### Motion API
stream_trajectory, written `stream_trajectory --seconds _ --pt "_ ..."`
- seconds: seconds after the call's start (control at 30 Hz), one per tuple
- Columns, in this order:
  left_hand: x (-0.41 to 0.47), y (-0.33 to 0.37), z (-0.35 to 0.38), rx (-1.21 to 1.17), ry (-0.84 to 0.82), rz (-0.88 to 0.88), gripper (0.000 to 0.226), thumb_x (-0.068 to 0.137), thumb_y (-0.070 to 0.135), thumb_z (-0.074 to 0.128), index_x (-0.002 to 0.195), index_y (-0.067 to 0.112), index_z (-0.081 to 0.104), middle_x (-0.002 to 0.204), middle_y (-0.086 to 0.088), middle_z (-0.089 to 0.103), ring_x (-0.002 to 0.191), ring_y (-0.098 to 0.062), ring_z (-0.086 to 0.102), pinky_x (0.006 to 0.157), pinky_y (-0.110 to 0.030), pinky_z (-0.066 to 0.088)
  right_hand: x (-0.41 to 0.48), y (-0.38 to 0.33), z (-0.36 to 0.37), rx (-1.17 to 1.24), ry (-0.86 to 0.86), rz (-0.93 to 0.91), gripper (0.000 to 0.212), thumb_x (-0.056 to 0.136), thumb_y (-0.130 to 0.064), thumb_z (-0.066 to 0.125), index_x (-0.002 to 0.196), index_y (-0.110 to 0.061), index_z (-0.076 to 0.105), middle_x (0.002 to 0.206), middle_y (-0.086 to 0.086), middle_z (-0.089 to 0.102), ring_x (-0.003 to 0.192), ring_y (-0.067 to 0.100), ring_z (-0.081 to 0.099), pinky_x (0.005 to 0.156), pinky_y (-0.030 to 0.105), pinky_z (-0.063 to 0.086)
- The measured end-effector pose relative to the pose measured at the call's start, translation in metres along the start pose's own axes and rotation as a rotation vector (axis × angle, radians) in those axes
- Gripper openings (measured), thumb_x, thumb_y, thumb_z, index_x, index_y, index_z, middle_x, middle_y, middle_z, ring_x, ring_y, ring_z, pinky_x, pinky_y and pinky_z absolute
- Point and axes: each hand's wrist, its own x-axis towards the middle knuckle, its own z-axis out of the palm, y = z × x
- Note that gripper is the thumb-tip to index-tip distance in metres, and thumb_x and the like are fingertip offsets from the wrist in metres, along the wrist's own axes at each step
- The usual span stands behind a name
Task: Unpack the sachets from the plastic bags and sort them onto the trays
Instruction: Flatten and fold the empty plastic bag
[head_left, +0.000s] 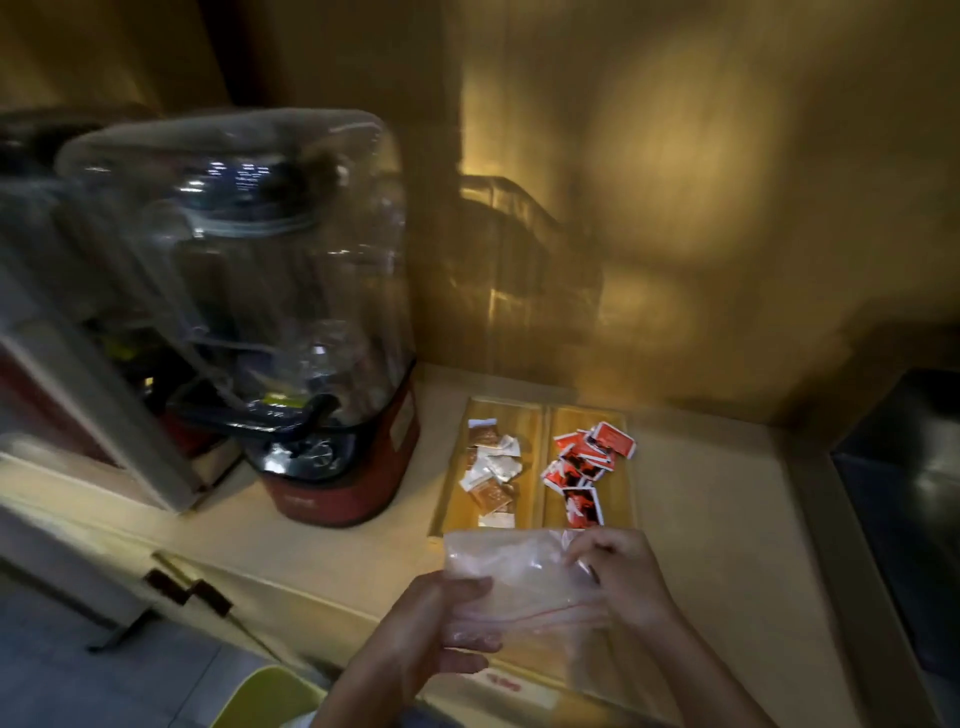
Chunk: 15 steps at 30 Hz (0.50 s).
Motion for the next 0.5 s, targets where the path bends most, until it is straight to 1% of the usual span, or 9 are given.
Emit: stream_trajectory --seconds 0.1,0.17,0.2,0.27,0.3,0.37,0.4,0.43,0.5 --pt "-0.031 -0.012 -0.043 -0.079 0.081 0.111 0.024 0.083 0.012 0.063 0.103 -0.001 0.062 0.058 -0.010 0.062 0.044 -0.018 0.057 0.037 -0.020 0.043 -0.014 -0.005 0.050 0.079 -0.053 0.090 0.043 0.075 0.015 0.049 0.050 -0.015 0.068 0.039 -0.009 0.055 0.040 -0.001 0.042 0.040 0.011 0.030" --pt "-0.049 -0.023 -0.070 -0.137 0.176 0.155 0.021 0.084 0.012 0.063 0.102 0.000 0.061 0.060 -0.009 0.064 0.045 -0.018 0.058 0.039 -0.022 0.046 -0.020 -0.011 0.083 0.175 -0.105 0.177 0.034 0.080 0.007 0.050 0.064 -0.013 0.072 0.054 -0.006 0.065 0.051 0.007 0.054 0.046 0.018 0.039" --pt "-0.058 -0.028 -0.083 -0.165 0.243 0.170 0.022 0.084 0.013 0.063 0.103 0.001 0.060 0.067 -0.011 0.065 0.048 -0.018 0.061 0.041 -0.024 0.049 -0.023 -0.015 0.099 0.217 -0.152 0.217 0.028 0.083 0.002 0.051 0.074 -0.014 0.073 0.063 -0.003 0.070 0.057 0.011 0.060 0.048 0.021 0.043" --pt "-0.074 -0.039 -0.106 -0.220 0.347 0.198 0.023 0.085 0.014 0.063 0.105 0.003 0.060 0.080 -0.013 0.067 0.054 -0.019 0.065 0.046 -0.028 0.053 -0.029 -0.024 0.129 0.291 -0.262 0.275 0.021 0.086 -0.010 0.053 0.090 -0.019 0.072 0.082 0.003 0.074 0.067 0.016 0.067 0.051 0.025 0.049" --pt "-0.081 -0.045 -0.116 -0.245 0.386 0.214 0.021 0.085 0.013 0.063 0.104 0.004 0.061 0.082 -0.012 0.068 0.056 -0.018 0.067 0.047 -0.028 0.053 -0.031 -0.027 0.141 0.317 -0.326 0.306 0.019 0.087 -0.018 0.054 0.096 -0.023 0.071 0.090 0.004 0.073 0.069 0.019 0.068 0.052 0.026 0.049" --pt "-0.092 -0.058 -0.133 -0.293 0.468 0.237 0.018 0.085 0.014 0.063 0.101 0.005 0.064 0.083 -0.011 0.071 0.061 -0.018 0.068 0.048 -0.027 0.053 -0.035 -0.033 0.166 0.337 -0.494 0.397 0.026 0.085 -0.037 0.054 0.105 -0.026 0.066 0.102 0.006 0.067 0.069 0.022 0.068 0.049 0.028 0.049" --pt "-0.097 -0.065 -0.140 -0.318 0.507 0.247 0.017 0.086 0.015 0.062 0.101 0.006 0.063 0.084 -0.011 0.071 0.064 -0.019 0.068 0.048 -0.027 0.053 -0.037 -0.034 0.177 0.333 -0.572 0.436 0.031 0.082 -0.040 0.055 0.111 -0.028 0.060 0.105 0.007 0.065 0.066 0.022 0.069 0.046 0.028 0.050" --pt "-0.100 -0.072 -0.146 -0.343 0.545 0.255 0.017 0.087 0.016 0.061 0.101 0.006 0.063 0.084 -0.011 0.071 0.066 -0.019 0.068 0.049 -0.027 0.053 -0.039 -0.035 0.187 0.308 -0.643 0.446 0.037 0.079 -0.036 0.059 0.116 -0.033 0.053 0.107 0.007 0.063 0.064 0.022 0.070 0.044 0.029 0.051" --pt "-0.106 -0.087 -0.154 -0.396 0.626 0.248 0.016 0.089 0.019 0.058 0.099 0.007 0.064 0.084 -0.009 0.070 0.070 -0.019 0.067 0.050 -0.027 0.055 -0.041 -0.031 0.206 0.189 -0.769 0.408 0.056 0.073 -0.015 0.068 0.119 -0.039 0.044 0.108 0.009 0.064 0.066 0.022 0.068 0.046 0.031 0.051"
